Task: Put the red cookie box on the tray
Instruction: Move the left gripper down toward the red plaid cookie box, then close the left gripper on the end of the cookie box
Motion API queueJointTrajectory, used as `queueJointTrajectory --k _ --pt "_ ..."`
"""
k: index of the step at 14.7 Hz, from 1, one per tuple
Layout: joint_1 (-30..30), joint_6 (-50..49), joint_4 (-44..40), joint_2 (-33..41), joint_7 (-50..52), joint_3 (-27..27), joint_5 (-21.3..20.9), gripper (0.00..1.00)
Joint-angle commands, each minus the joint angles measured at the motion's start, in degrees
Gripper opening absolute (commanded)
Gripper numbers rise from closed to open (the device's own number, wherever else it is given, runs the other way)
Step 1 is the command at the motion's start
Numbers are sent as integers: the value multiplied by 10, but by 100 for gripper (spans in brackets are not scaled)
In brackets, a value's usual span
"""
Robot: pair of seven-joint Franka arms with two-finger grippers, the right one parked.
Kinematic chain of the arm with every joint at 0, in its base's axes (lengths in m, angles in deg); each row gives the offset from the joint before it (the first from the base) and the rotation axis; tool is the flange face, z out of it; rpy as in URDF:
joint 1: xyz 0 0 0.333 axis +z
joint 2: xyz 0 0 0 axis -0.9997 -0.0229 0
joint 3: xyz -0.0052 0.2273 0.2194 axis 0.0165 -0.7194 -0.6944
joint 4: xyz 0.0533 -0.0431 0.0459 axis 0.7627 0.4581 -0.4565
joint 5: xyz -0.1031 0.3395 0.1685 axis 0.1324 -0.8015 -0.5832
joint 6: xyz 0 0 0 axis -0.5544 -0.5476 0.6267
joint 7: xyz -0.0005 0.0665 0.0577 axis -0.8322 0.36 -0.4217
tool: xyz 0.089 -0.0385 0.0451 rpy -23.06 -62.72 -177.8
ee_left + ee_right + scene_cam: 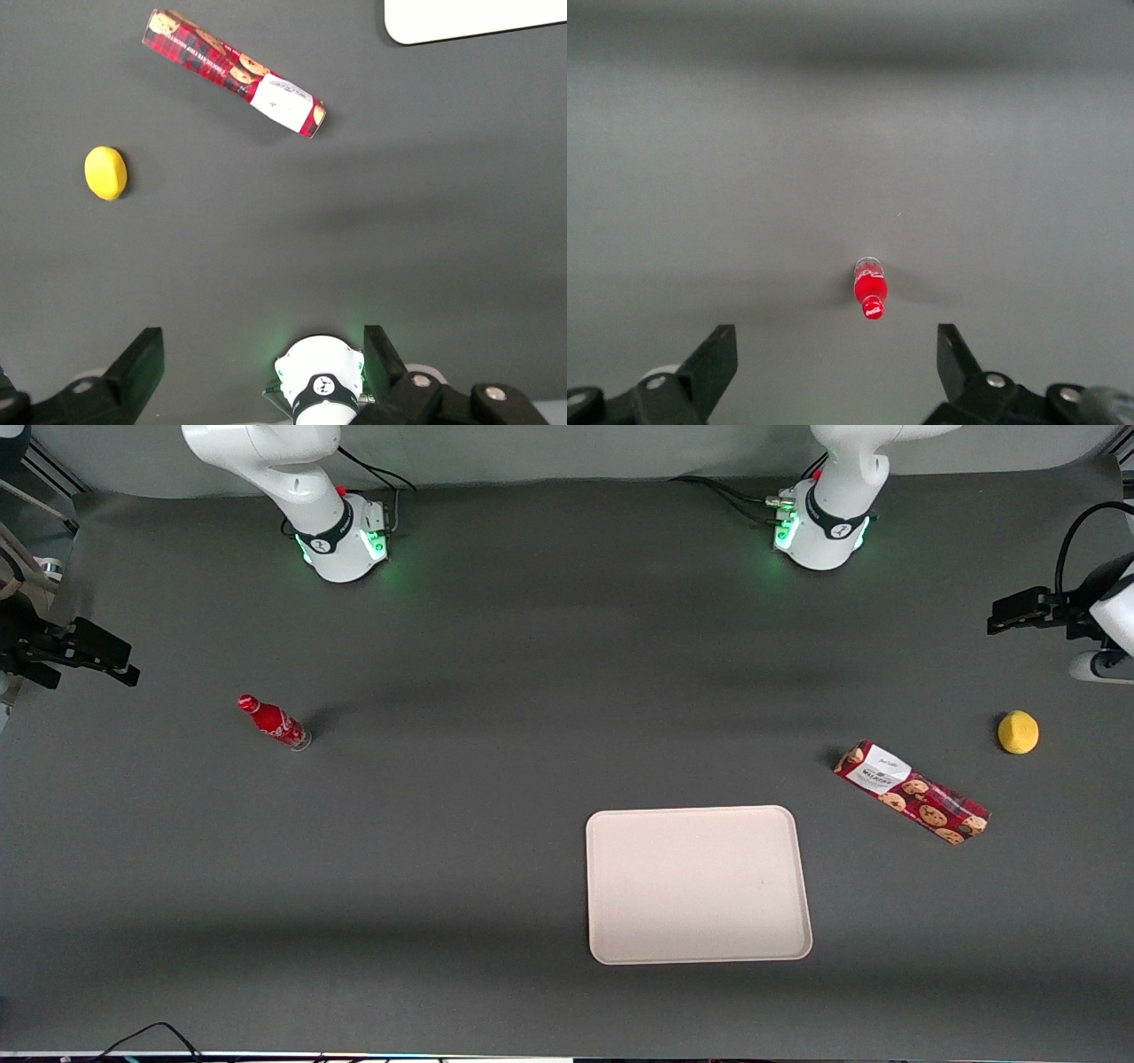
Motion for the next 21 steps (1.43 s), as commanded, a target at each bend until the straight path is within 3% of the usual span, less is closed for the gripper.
queueJointTrajectory --k 1,5,8,11,14,21 --pt "-4 8 0 -4 -16 6 -15 100" --pt "-5 13 -4 -7 -3 12 -15 100" --pt "0 13 -5 -15 76 3 -18 100" --pt "0 36 -32 -80 126 -23 -16 100" --pt "1 118 -18 -140 221 -50 -4 100" --pt "2 386 88 -249 269 -54 27 100"
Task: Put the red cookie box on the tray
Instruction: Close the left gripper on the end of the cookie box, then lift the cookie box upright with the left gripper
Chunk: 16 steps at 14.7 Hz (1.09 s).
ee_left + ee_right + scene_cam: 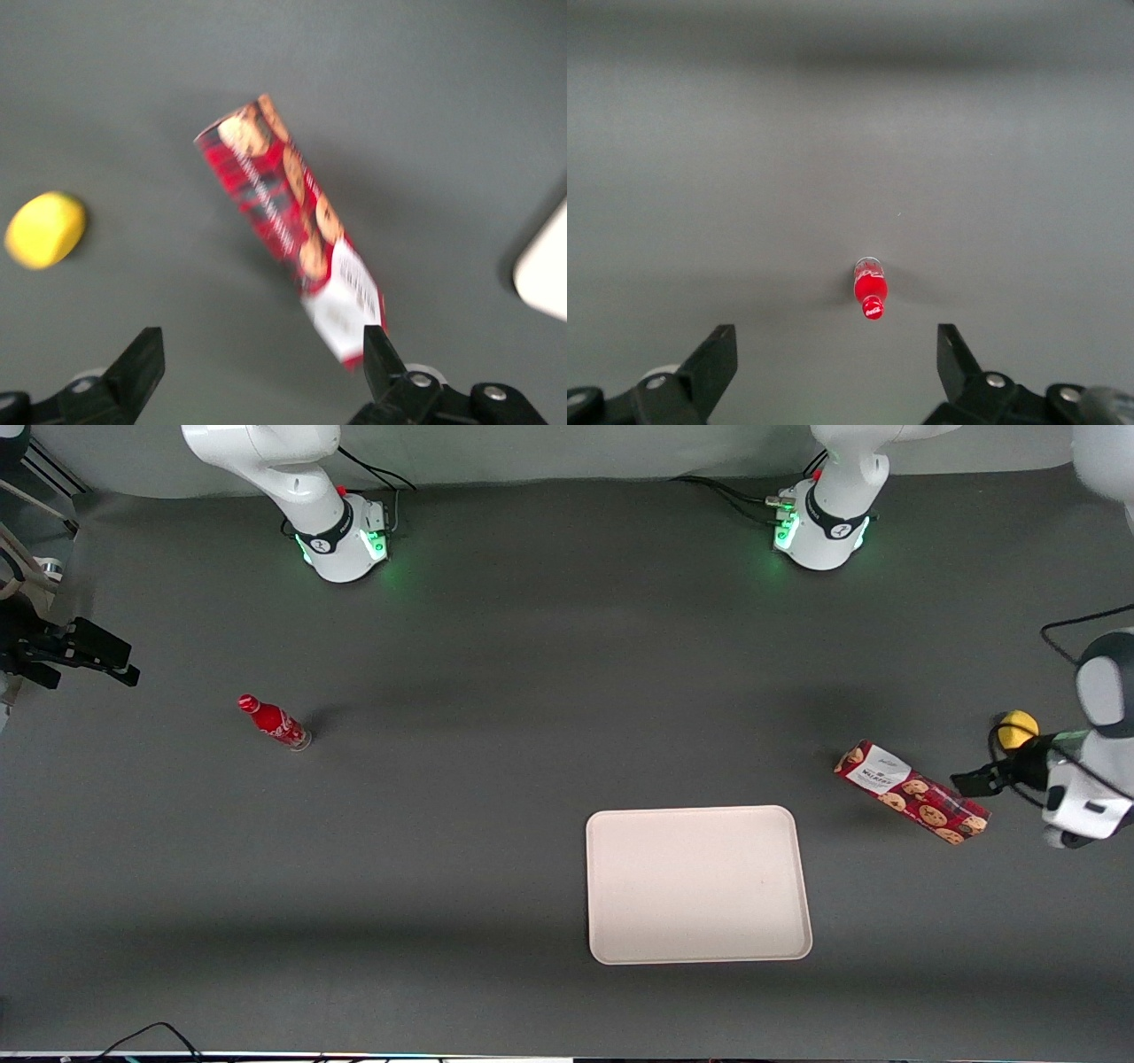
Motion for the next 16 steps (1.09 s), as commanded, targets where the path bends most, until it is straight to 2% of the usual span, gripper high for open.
queueJointTrajectory --k 1,4,5,6,14,16 --pt "-3 147 82 -27 20 0 7 100" --pt "-4 263 134 -57 16 -1 6 100" --pt "-4 273 141 -64 10 -1 3 95" --pt "-4 269 144 -65 11 -1 3 1" --pt "-3 241 137 -50 3 -1 -3 0" --pt "-3 210 112 -36 5 -1 2 0"
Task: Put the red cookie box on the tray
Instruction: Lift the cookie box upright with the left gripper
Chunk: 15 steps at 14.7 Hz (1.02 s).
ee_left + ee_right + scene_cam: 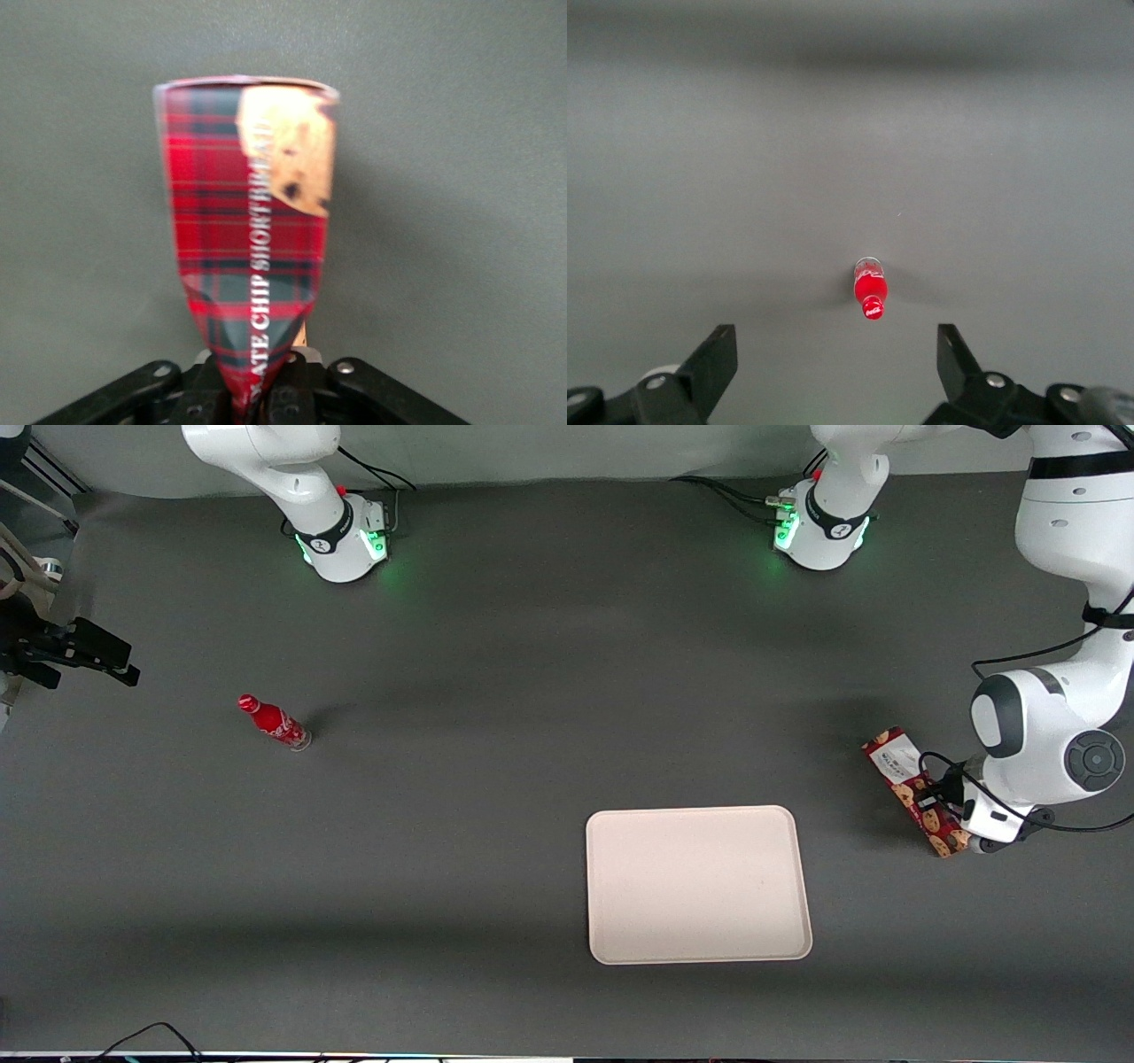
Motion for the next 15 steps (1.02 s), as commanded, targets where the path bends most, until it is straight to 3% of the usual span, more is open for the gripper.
queueJointTrajectory --k 1,4,6,11,14,15 --pt "-3 -92 -54 38 3 -1 2 0" --pt "-7 -295 -230 36 34 9 3 0" --pt "-9 -349 -310 29 53 30 2 0" --pt "-9 -396 -405 19 85 113 1 0" --pt "-17 -352 -416 -19 96 178 -4 0" --pt "-23 -334 -415 -33 96 195 -25 0"
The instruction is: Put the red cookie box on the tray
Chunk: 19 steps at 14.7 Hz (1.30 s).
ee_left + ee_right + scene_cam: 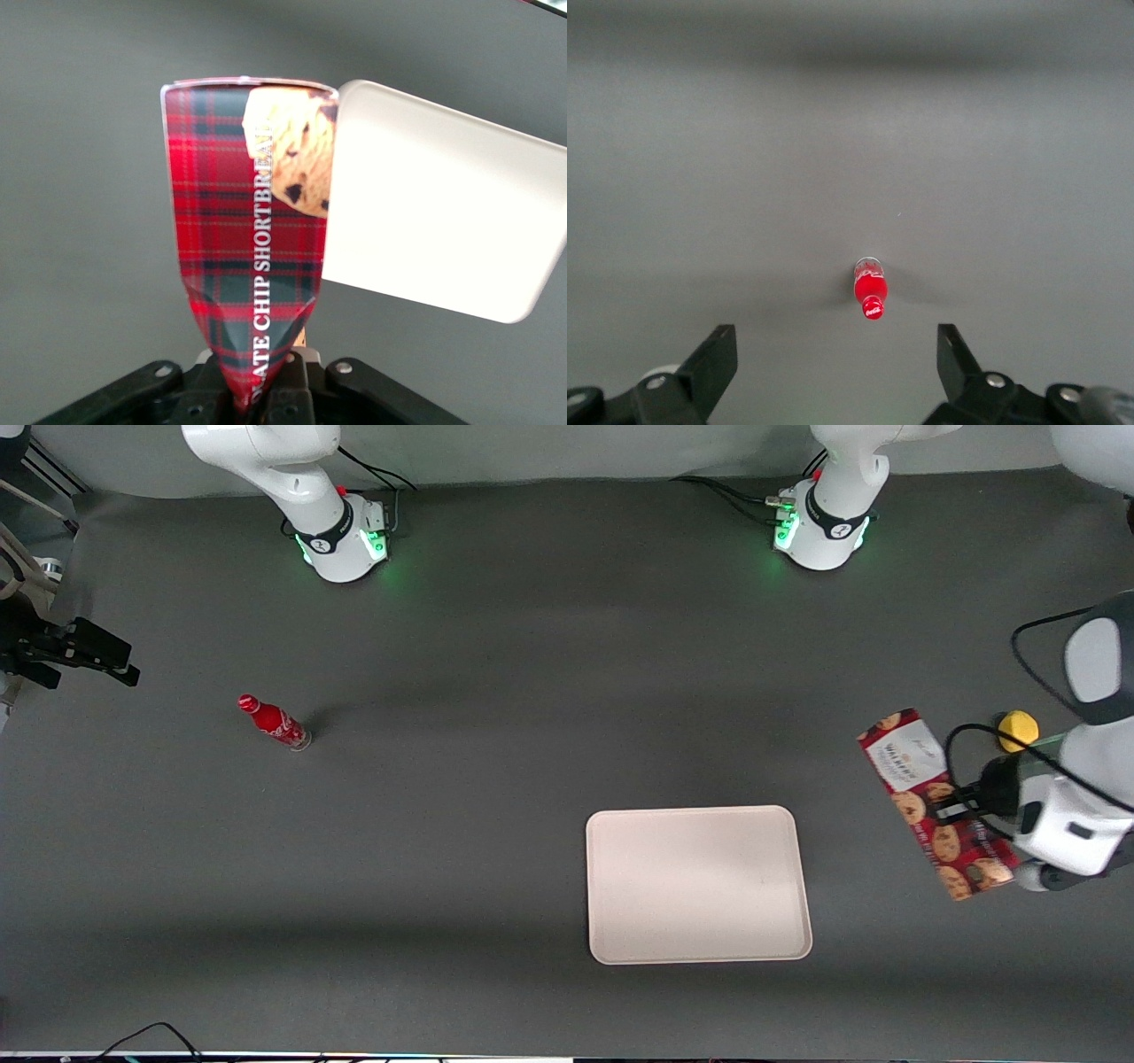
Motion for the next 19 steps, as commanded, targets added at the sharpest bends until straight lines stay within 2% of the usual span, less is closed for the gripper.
queueJointTrajectory --k 1,4,6,8,10,11,12,15,19 --pt "-14 47 -36 -77 16 65 -49 0" --pt "-19 103 -31 -152 15 111 -131 0" --pt "-21 153 -12 -194 6 113 -144 0" --pt "-20 179 -10 -224 -12 113 -181 0" --pt "-17 183 -11 -234 -50 109 -187 0" --pt "-15 184 -12 -238 -52 109 -187 5" --pt "-14 185 -11 -239 -42 108 -191 99" --pt "-12 162 -13 -212 -40 108 -189 100" --pt "2 51 -32 -159 -44 109 -179 100"
